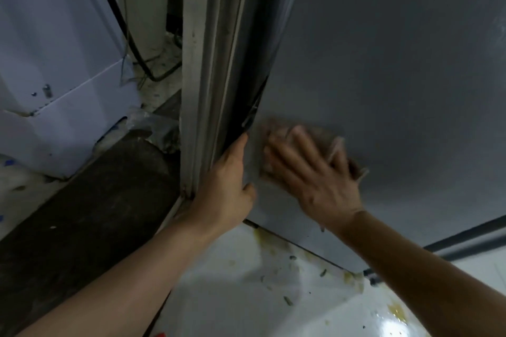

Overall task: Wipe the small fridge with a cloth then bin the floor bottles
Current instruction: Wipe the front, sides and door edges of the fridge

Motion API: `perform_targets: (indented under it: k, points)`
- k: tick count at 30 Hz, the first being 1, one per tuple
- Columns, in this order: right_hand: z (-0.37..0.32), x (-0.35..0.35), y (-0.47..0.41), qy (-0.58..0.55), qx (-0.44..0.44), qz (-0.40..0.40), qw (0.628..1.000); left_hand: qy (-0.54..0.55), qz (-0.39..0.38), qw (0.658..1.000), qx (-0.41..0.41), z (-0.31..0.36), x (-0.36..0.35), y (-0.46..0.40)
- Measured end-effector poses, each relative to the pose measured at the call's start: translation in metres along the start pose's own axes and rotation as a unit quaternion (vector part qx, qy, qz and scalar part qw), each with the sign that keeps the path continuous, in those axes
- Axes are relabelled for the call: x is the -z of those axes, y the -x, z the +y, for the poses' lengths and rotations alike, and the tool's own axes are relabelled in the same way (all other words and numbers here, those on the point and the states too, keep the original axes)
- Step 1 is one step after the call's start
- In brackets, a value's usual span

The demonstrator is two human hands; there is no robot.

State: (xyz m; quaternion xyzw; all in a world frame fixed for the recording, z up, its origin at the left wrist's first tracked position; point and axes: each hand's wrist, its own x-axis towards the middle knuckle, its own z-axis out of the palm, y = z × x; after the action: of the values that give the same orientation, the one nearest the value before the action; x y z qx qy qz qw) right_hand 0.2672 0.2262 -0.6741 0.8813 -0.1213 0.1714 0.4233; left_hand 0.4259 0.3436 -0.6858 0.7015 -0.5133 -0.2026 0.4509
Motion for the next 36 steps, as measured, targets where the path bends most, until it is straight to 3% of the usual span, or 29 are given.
perform_targets:
  k: [2,6,8,12,15,20,24,27,31,33,36]
  points:
    - [-0.013,-0.011,0.022,0.028,0.086,-0.061,0.994,0.001,0.000,1.000,0.001,-0.001,-0.003,0.000]
    - [-0.011,-0.003,0.031,0.005,0.103,-0.109,0.989,0.007,0.008,1.000,0.010,0.002,-0.008,0.001]
    - [0.011,0.007,0.037,0.003,0.075,-0.061,0.995,0.015,0.004,1.000,0.013,0.005,-0.010,0.001]
    - [0.074,0.028,0.056,0.010,-0.096,0.078,0.992,0.013,0.011,1.000,0.018,0.004,-0.014,0.001]
    - [0.073,0.021,0.069,-0.001,-0.159,0.109,0.981,0.035,0.004,0.999,0.027,0.004,-0.018,-0.001]
    - [0.012,-0.011,0.112,-0.008,0.074,-0.089,0.993,0.052,0.013,0.998,0.029,0.005,-0.021,-0.001]
    - [0.017,-0.002,0.118,0.005,0.095,-0.101,0.990,0.053,0.008,0.998,0.046,0.008,-0.024,0.003]
    - [0.064,0.018,0.124,0.019,0.032,-0.034,0.999,-0.030,0.051,0.998,0.032,0.021,-0.038,0.017]
    - [0.109,0.032,0.137,0.019,-0.129,0.101,0.986,-0.194,0.087,0.971,-0.110,0.037,-0.071,0.031]
    - [0.095,0.021,0.150,0.018,-0.143,0.079,0.986,-0.258,0.076,0.957,-0.112,0.036,-0.083,0.031]
    - [0.063,0.002,0.178,0.024,-0.031,-0.062,0.997,-0.279,0.075,0.953,-0.093,0.034,-0.092,0.030]
